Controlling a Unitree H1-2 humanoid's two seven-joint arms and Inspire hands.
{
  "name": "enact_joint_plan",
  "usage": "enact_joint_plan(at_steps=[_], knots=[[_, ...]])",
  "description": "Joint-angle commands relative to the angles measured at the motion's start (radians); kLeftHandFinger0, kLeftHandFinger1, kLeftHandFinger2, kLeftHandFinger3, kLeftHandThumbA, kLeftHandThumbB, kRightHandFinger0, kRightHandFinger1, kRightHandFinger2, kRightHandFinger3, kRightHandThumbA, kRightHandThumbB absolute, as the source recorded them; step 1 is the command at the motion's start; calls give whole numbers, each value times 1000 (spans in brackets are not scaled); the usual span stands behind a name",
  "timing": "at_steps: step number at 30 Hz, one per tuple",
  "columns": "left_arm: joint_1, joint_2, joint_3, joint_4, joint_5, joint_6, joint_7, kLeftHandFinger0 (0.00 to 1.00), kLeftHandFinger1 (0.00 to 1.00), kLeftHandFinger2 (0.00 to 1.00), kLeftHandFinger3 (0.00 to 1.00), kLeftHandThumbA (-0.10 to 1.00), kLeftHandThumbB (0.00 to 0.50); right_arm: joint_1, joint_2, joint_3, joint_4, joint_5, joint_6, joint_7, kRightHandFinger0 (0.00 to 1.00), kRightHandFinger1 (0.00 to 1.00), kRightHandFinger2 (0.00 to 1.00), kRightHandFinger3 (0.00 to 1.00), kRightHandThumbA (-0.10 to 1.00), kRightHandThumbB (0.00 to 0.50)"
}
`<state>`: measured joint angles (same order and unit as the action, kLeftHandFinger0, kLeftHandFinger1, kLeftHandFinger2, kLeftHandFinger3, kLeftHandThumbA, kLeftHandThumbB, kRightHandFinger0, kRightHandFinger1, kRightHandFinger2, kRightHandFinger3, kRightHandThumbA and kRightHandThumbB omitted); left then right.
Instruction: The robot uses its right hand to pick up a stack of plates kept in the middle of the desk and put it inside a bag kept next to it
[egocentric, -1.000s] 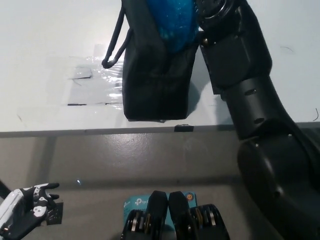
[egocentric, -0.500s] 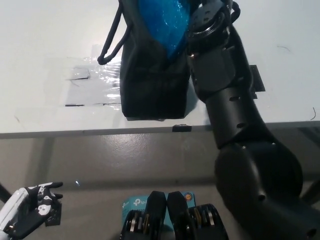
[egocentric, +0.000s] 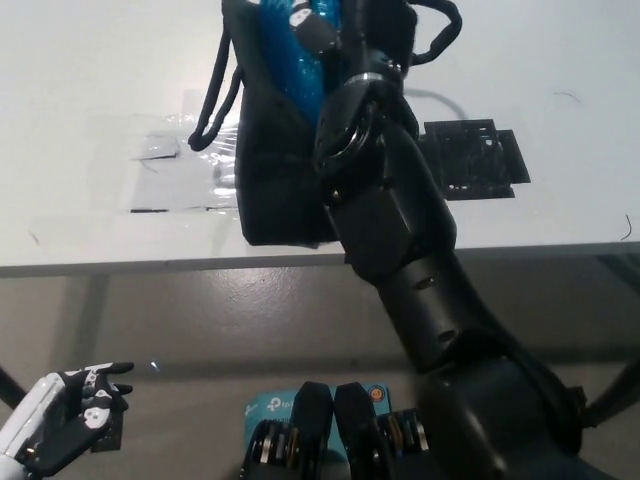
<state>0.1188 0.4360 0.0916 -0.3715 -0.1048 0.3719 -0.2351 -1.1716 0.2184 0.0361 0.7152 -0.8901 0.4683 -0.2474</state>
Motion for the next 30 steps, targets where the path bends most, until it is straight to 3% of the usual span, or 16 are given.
enact_joint_plan(at_steps=[1,4,5,6,10,11,12,13,14,15,18,19,30], knots=[[-9,26,3,-7,6,-16,-15,712,715,789,844,-100,456,-46,-59,149,-82,-35,-41,49,0,0,334,193,-100,70],[-9,26,3,-7,6,-16,-15,720,716,788,845,-100,459,-46,-74,187,-90,-2,-22,44,0,0,288,153,-100,66],[-9,24,3,-6,6,-14,-13,735,721,799,847,-100,451,-46,-99,234,-104,-32,-54,48,0,4,306,276,-100,91],[-6,25,3,-8,6,-6,-13,740,725,805,850,-100,448,-46,-118,276,-118,-54,-60,66,0,0,254,418,-100,48],[-3,26,4,-8,5,-7,-13,744,729,809,855,-100,449,-47,-136,323,-131,-19,-36,63,0,0,217,421,-100,46],[3,26,2,-12,9,-9,-12,727,725,808,859,-100,440,-64,-132,311,-108,-205,2,268,870,1000,1000,1000,756,192],[3,26,2,-12,9,-9,-12,725,725,808,859,-100,440,-64,-132,310,-109,-209,2,272,1000,1000,1000,1000,733,220],[4,29,-1,-14,14,-17,-13,722,724,808,858,-100,438,-59,-135,307,-127,-264,2,306,1000,1000,1000,1000,770,418],[4,29,-1,-14,14,-18,-13,720,724,807,857,-100,437,-57,-134,302,-131,-277,2,316,1000,1000,1000,1000,771,431],[4,29,-2,-14,16,-18,-12,718,724,807,856,-100,436,-55,-131,294,-139,-292,2,323,1000,1000,1000,1000,841,486],[4,29,-3,-12,14,-23,-13,716,721,800,842,-100,441,-50,-119,262,-163,-335,2,348,1000,1000,1000,1000,893,500],[0,24,1,-5,4,-16,-12,721,726,802,847,-100,443,-67,-108,226,-164,-338,2,393,1000,1000,1000,1000,1000,500],[8,30,-1,-6,5,-25,-18,752,727,804,843,-100,446,-14,-51,108,-198,-329,2,363,1000,1000,1000,1000,1000,500]])
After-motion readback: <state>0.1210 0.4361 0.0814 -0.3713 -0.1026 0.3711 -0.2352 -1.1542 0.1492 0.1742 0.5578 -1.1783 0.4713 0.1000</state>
